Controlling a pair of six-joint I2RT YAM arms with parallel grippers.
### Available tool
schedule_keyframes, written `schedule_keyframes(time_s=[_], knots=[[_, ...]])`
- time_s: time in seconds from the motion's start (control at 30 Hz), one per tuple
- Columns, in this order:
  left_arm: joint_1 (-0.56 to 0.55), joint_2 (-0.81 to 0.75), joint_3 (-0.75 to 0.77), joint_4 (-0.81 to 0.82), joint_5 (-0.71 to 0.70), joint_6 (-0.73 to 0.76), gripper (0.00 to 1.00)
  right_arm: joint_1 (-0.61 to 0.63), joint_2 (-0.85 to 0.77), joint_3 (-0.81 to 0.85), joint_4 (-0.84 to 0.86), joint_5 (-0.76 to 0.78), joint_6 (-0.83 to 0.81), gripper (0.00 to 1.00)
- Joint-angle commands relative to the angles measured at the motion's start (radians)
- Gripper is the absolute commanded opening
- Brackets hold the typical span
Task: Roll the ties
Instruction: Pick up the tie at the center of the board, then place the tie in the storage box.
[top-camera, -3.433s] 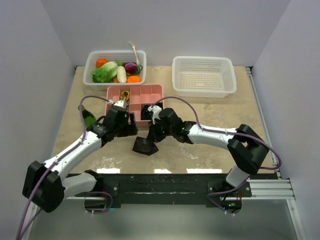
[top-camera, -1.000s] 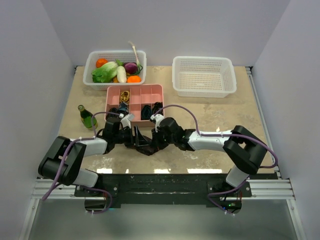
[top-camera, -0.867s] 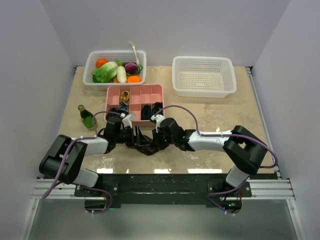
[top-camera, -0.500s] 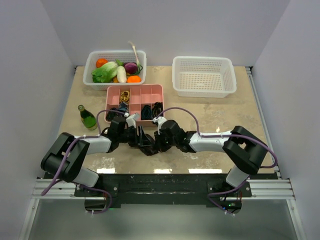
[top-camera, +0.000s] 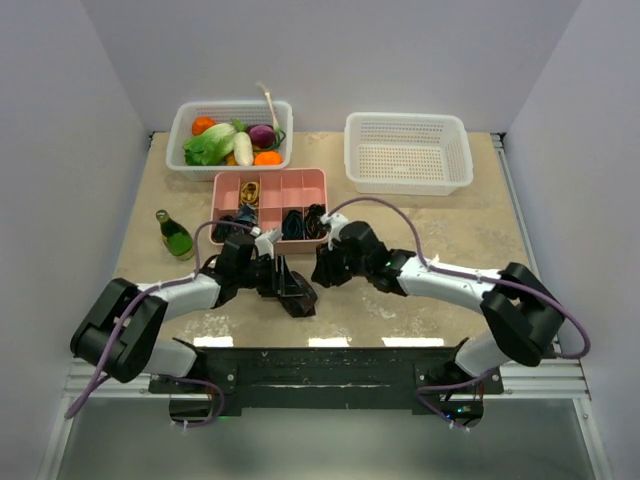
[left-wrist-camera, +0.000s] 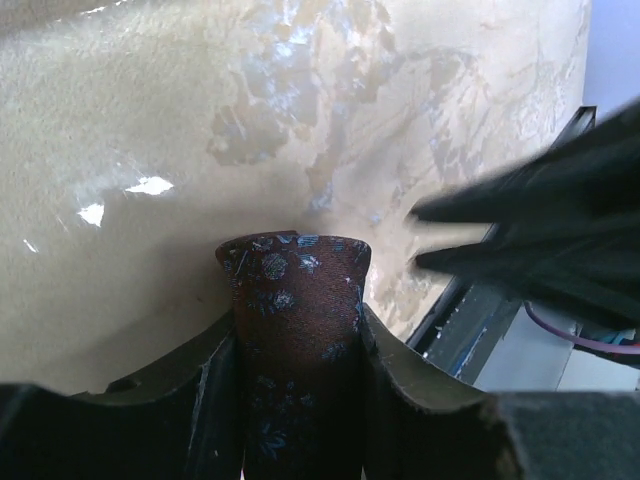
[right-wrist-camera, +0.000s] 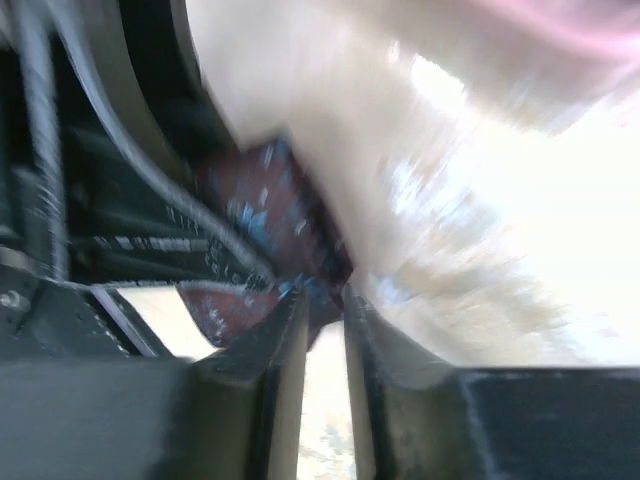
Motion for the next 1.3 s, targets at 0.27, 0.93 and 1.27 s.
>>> schedule_keyframes(time_s=[0.27, 0.93, 1.27], knots=[[0.077, -0.316, 0.156, -0.143, 0.012, 0.019, 0.14, -0.134, -0.188, 0.163, -0.007, -0.205, -0.132, 0.99], [0.096, -0.476, 0.262, -0.179, 0.130, 0.098, 0.13, -0.260, -0.144, 0.195, 0.170, -0.651, -0.105, 0.99], [0.096, -0.482, 0.248, -0.127, 0.178, 0.085, 0.13, -0.258, -0.096, 0.117, 0.380, -0.867, 0.044, 0.99]])
